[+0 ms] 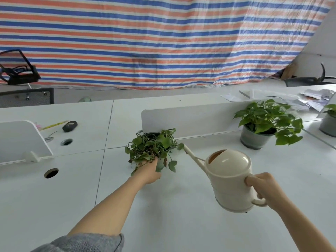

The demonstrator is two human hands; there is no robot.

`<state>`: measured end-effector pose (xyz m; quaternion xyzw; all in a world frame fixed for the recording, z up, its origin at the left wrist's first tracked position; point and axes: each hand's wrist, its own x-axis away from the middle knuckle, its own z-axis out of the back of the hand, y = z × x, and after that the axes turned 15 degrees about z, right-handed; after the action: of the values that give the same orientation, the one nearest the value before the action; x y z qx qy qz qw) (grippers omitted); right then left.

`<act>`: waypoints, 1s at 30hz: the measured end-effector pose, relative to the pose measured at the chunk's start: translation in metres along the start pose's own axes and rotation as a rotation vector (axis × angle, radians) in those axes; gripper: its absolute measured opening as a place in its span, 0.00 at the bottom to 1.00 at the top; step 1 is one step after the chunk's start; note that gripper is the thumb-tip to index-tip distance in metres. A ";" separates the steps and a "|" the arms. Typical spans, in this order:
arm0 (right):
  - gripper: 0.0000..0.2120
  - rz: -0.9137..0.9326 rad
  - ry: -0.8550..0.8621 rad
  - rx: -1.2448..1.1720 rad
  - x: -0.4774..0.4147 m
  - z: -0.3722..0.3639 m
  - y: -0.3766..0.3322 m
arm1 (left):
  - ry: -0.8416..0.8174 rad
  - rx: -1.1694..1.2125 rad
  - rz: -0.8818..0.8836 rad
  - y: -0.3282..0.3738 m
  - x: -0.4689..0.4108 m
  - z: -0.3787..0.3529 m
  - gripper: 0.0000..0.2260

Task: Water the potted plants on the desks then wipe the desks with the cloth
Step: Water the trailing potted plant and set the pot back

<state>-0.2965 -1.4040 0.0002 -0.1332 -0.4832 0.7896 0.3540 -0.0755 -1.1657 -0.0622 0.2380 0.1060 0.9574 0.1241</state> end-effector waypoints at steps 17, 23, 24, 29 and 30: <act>0.20 -0.016 0.307 -0.220 -0.001 -0.016 0.074 | -0.004 -0.083 0.002 0.004 -0.004 0.000 0.37; 0.20 -0.017 0.350 -0.219 -0.001 -0.024 0.088 | -0.004 -0.103 0.013 0.003 -0.008 -0.001 0.37; 0.19 -0.019 0.353 -0.223 -0.002 -0.024 0.090 | 0.001 -0.107 0.012 0.003 -0.007 -0.001 0.37; 0.19 -0.028 0.359 -0.260 -0.007 -0.029 0.097 | 0.021 -0.118 0.019 0.003 -0.008 -0.003 0.38; 0.19 -0.032 0.352 -0.263 -0.007 -0.030 0.098 | 0.022 -0.120 0.018 0.003 -0.007 -0.003 0.38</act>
<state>-0.3171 -1.4159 -0.1001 -0.3065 -0.5149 0.6785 0.4250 -0.0712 -1.1714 -0.0669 0.2207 0.0477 0.9657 0.1282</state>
